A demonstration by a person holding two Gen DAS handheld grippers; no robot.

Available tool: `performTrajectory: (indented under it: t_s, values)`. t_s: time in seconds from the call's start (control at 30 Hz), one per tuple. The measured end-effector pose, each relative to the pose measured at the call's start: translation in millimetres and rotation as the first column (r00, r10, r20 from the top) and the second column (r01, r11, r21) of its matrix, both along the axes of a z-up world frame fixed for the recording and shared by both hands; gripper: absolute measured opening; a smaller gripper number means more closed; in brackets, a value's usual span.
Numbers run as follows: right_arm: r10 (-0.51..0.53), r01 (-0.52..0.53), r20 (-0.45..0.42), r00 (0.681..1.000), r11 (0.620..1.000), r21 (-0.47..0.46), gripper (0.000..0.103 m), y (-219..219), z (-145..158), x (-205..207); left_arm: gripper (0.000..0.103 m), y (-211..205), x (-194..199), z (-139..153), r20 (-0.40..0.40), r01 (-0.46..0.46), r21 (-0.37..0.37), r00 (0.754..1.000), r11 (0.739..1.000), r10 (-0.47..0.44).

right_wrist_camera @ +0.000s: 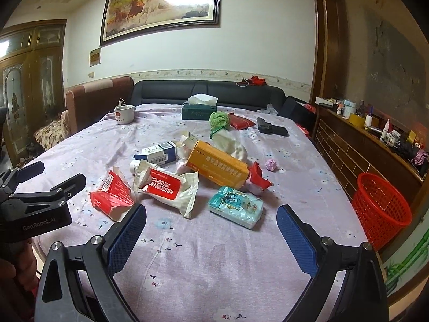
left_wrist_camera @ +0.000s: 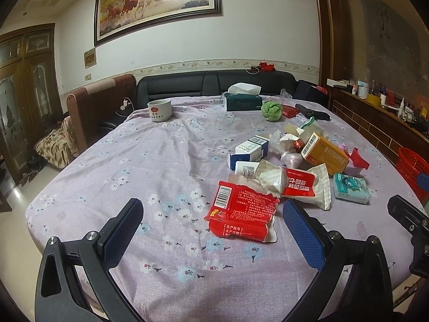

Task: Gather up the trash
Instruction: 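Move the left tool toward the red snack wrapper on the cloth, then close the left tool on the red snack wrapper and lift it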

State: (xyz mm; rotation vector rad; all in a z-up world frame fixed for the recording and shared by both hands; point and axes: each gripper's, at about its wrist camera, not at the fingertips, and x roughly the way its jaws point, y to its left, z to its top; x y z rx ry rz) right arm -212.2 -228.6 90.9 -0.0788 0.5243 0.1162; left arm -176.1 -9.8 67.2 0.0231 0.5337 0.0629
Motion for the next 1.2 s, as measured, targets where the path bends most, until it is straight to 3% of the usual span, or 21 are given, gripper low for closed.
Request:
performTrajectory:
  t_s: [0.73, 1.07, 1.2]
  values:
    - [0.008, -0.008, -0.021, 1.0, 1.0, 0.013, 0.098, 1.0, -4.5, 3.5, 0.103, 2.9, 3.1, -4.0, -0.016, 0.007, -0.015, 1.0, 1.0, -0.007]
    - [0.029, -0.027, -0.053, 0.998, 0.999, 0.043, 0.09, 0.6, -9.1, 9.0, 0.103, 44.9, 12.2, -5.2, -0.067, 0.024, -0.169, 0.997, 0.985, -0.036]
    - [0.049, -0.045, -0.067, 0.997, 0.997, 0.06, 0.085, 1.2, -10.2, 12.3, 0.103, 45.6, 23.8, -10.8, -0.103, 0.081, -0.214, 0.989, 0.973, -0.105]
